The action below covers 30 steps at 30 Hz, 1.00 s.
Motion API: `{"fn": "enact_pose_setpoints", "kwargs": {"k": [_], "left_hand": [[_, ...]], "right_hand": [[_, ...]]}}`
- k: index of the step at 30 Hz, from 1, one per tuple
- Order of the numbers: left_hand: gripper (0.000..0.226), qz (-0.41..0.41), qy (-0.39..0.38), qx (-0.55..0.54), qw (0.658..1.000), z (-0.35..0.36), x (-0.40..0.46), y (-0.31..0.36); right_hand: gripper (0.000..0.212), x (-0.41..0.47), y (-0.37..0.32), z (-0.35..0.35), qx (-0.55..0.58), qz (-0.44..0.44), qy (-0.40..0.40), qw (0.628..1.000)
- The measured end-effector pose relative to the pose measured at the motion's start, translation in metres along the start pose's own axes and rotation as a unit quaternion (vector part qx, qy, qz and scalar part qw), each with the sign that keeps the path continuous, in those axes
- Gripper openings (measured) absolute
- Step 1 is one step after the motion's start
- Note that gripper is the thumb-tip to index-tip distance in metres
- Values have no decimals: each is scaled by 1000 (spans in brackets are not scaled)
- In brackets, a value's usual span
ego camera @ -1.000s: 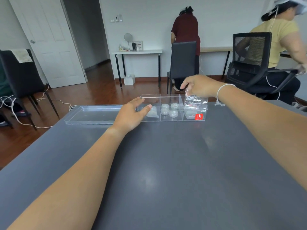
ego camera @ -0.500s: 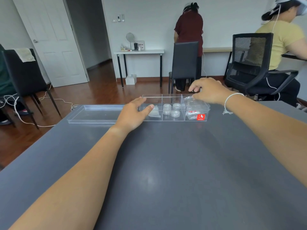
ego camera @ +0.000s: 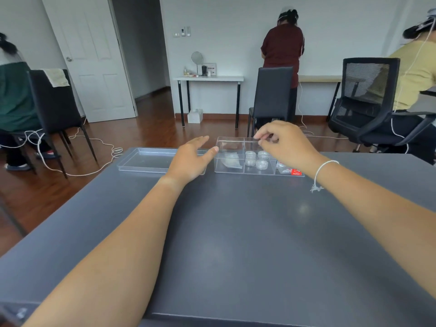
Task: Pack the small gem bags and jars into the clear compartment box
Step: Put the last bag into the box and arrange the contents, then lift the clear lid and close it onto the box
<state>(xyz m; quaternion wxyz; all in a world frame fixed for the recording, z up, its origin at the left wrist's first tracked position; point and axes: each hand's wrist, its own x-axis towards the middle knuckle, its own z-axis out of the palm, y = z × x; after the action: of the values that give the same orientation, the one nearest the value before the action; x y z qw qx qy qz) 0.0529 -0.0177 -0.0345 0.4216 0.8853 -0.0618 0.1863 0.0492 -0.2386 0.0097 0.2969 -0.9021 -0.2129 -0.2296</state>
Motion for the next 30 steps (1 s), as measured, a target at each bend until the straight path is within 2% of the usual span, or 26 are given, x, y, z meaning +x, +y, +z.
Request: {"fn": "enact_pose_setpoints", "kwargs": {"k": [5, 11, 14, 18, 22, 30], "left_hand": [[44, -11, 38, 68, 997, -41, -7, -29], [36, -42, 40, 172, 983, -92, -18, -69], [34, -73, 37, 194, 978, -105, -20, -82], [28, -102, 21, 211, 972, -120, -22, -96], [17, -132, 10, 191, 973, -125, -22, -101], [9, -110, 9, 152, 982, -128, -27, -94]], "right_hand": [[15, -12, -40, 37, 31, -35, -25, 999], [23, -21, -71, 84, 51, -47, -101, 992], [30, -20, -82, 98, 11, -37, -132, 991], [38, -16, -87, 112, -82, 21, -158, 984], [32, -13, -91, 121, -91, 35, -149, 984], [28, -17, -96, 122, -38, 48, -101, 993]]}}
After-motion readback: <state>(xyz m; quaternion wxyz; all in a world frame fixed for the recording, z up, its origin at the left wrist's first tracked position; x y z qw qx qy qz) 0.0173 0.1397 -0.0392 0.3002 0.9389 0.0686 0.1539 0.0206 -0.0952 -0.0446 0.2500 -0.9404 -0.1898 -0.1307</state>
